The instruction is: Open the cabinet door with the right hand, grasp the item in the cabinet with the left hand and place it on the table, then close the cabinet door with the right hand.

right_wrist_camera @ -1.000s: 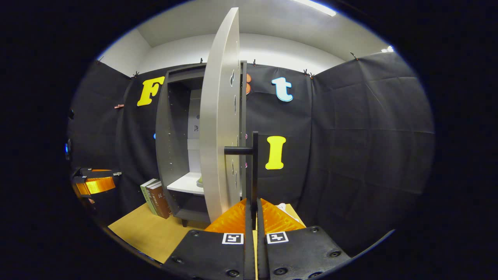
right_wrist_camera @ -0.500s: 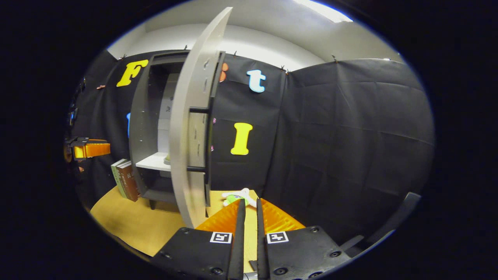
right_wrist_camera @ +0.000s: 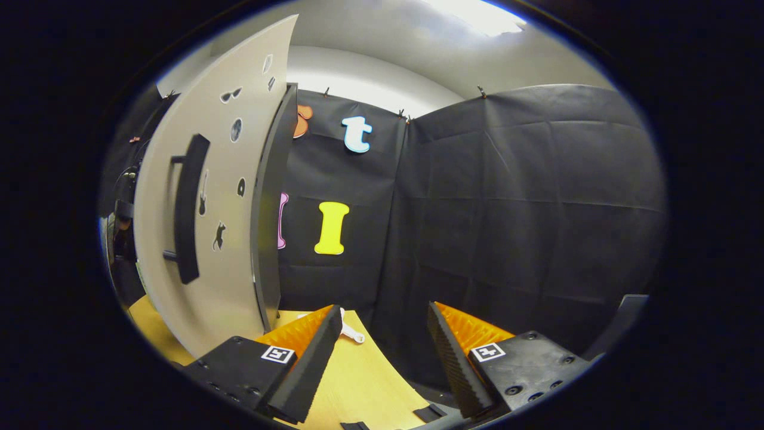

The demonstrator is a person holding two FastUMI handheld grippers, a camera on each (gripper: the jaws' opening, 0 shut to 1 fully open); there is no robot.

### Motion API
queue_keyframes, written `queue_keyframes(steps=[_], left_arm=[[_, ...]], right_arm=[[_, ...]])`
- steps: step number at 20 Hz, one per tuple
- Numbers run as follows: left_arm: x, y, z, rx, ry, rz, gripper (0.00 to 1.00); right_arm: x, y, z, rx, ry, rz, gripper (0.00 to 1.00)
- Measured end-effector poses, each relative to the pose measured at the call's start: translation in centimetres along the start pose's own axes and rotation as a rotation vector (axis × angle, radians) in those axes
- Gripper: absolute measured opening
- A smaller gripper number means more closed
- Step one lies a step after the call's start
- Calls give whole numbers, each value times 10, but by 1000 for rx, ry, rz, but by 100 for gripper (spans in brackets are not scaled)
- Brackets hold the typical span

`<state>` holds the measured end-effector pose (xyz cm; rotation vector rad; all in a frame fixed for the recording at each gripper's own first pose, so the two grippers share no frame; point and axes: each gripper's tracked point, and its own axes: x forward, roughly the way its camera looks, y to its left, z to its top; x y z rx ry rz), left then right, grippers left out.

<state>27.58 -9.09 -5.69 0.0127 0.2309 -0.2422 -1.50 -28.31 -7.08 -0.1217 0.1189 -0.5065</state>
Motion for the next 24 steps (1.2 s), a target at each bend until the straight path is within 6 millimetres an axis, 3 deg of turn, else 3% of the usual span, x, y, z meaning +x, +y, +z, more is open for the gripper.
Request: queue_keyframes(steps=[2,4,7,11,17,19,21,23,24], left_arm=[[31,6,-1,-8,18,32,94],[58,14,-5,8,43,73,95],[95,20,-17,-3,102,111,94],[129,37,-32,-33,163,178,93],[152,60,-67,-55,273,243,89],[157,60,-74,-94,274,231,78],[161,63,-79,-101,286,242,77],[164,66,-78,-74,287,252,66],[164,72,-75,-50,285,283,54]], right_arm=[[26,-8,-12,-7,16,18,99],[51,-20,-22,-9,42,13,97],[83,-19,-28,7,53,57,97],[104,-18,-38,15,70,108,97],[118,-35,-65,16,127,76,97],[121,-28,-67,18,126,104,97],[124,-26,-72,20,142,115,98],[124,-27,-74,5,148,112,98],[125,-27,-76,-1,150,112,97]])
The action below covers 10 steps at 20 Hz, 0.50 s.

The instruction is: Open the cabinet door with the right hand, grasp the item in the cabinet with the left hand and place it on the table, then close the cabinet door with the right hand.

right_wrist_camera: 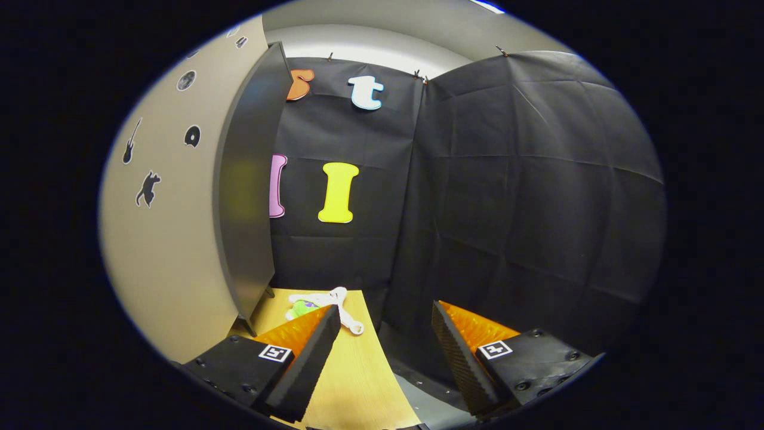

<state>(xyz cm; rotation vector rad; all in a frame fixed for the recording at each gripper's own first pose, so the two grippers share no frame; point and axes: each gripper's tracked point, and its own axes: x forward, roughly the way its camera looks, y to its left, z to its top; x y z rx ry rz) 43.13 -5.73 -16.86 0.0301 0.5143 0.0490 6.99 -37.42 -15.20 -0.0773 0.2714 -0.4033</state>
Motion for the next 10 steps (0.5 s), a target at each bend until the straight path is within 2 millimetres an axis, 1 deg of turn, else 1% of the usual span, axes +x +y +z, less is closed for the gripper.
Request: queue_keyframes(steps=[2,5,7,10], left_arm=[[3,0,-1,27,7,8,31],[2,1,1,-11,-9,8,25],[-2,6,1,-32,-16,23,25],[-19,5,2,-61,-16,10,24]], right_arm=[[2,1,-5,-3,16,3,97],[5,4,-8,-17,25,3,98],[5,7,-4,-18,16,10,98],[3,13,3,-18,0,18,98]])
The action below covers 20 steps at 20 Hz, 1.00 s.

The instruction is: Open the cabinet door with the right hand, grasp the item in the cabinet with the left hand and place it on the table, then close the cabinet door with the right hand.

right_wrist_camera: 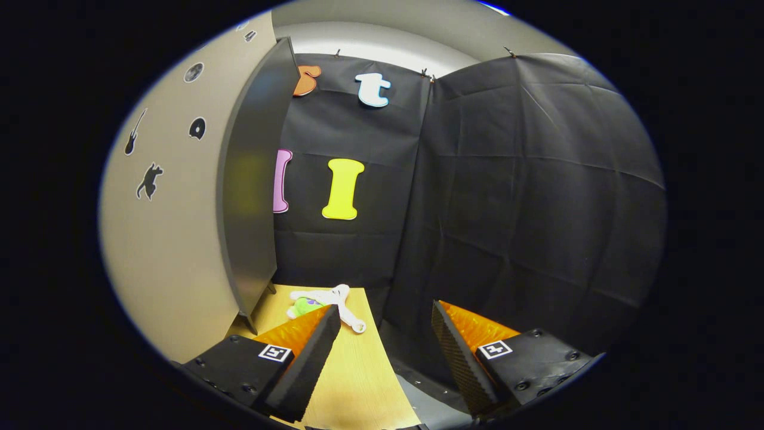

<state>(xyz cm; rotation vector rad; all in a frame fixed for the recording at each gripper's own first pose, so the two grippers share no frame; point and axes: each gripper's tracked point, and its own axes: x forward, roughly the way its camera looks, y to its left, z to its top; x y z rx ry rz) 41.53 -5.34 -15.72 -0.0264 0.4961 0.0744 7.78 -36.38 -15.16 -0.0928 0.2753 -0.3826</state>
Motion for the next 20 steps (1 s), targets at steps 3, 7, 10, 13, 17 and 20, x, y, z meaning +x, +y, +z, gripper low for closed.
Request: queue_keyframes(steps=[3,7,10,13,17,20], left_arm=[[-39,0,12,-31,-56,-16,24],[-114,-5,7,-12,-128,-38,24],[-172,-15,-26,7,-154,-60,24],[-218,-16,-78,2,-126,-58,24],[-271,-20,-141,-84,-83,-94,24],[-297,-23,-180,-109,-87,-99,24]], right_arm=[[-9,13,9,9,-21,23,98],[-41,39,23,24,-59,70,98],[-73,59,32,46,-79,102,97],[-115,80,43,80,-107,140,97],[-163,91,58,6,-161,116,98],[-197,117,71,49,-188,177,98]])
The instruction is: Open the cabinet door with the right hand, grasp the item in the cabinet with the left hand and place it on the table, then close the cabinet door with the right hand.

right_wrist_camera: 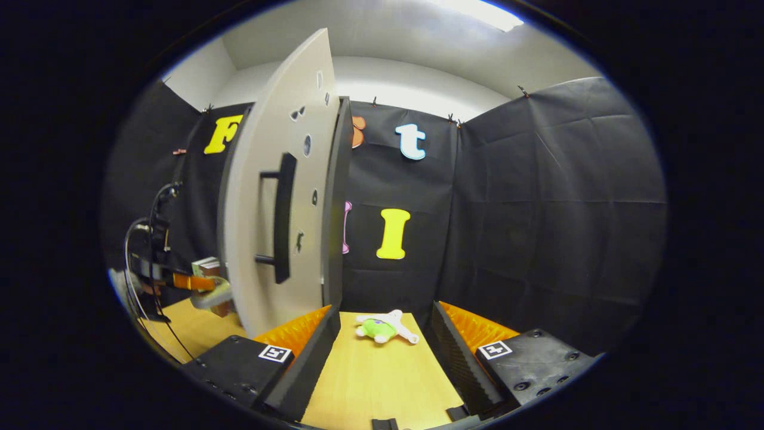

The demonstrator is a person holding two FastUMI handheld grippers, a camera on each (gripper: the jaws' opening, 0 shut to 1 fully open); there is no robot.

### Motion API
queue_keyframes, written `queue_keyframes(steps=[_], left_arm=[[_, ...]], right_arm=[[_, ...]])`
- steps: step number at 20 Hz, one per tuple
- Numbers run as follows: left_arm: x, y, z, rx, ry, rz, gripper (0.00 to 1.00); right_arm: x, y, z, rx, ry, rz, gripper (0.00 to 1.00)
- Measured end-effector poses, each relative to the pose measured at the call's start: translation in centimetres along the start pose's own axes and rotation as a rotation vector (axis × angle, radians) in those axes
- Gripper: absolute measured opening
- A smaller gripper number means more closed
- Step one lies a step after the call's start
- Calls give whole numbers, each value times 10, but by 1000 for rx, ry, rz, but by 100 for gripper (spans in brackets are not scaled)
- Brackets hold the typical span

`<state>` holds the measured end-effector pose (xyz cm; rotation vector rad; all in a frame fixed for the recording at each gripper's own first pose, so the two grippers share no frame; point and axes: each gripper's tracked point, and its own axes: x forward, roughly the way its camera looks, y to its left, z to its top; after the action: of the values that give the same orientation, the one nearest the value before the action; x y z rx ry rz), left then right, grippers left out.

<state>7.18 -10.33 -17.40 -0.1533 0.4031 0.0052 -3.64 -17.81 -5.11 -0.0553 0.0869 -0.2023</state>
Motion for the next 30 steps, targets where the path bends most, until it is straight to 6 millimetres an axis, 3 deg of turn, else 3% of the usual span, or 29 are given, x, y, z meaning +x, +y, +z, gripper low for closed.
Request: queue_keyframes(steps=[4,5,9,11,12,15,23,29,30], left_arm=[[-14,0,-66,12,29,6,24],[-16,0,-84,3,40,8,24],[-14,-4,-155,-43,78,37,24],[-7,-1,-187,-37,91,75,24],[-5,1,-203,-31,102,98,24],[5,-4,-241,-53,123,108,24],[19,-9,-295,-63,192,154,27],[21,-15,-301,-24,181,161,30],[19,-20,-295,-32,164,147,41]], right_arm=[[-23,16,17,-20,-31,9,94],[-24,14,20,-44,-47,-5,97],[-14,19,17,-71,-65,-6,94],[-5,17,12,-80,-65,3,97],[0,13,8,-94,-64,2,94],[12,6,-3,-108,-54,14,97],[32,-8,-44,-83,14,60,98],[36,-11,-56,-80,43,78,98],[36,-11,-55,-78,42,80,98]])
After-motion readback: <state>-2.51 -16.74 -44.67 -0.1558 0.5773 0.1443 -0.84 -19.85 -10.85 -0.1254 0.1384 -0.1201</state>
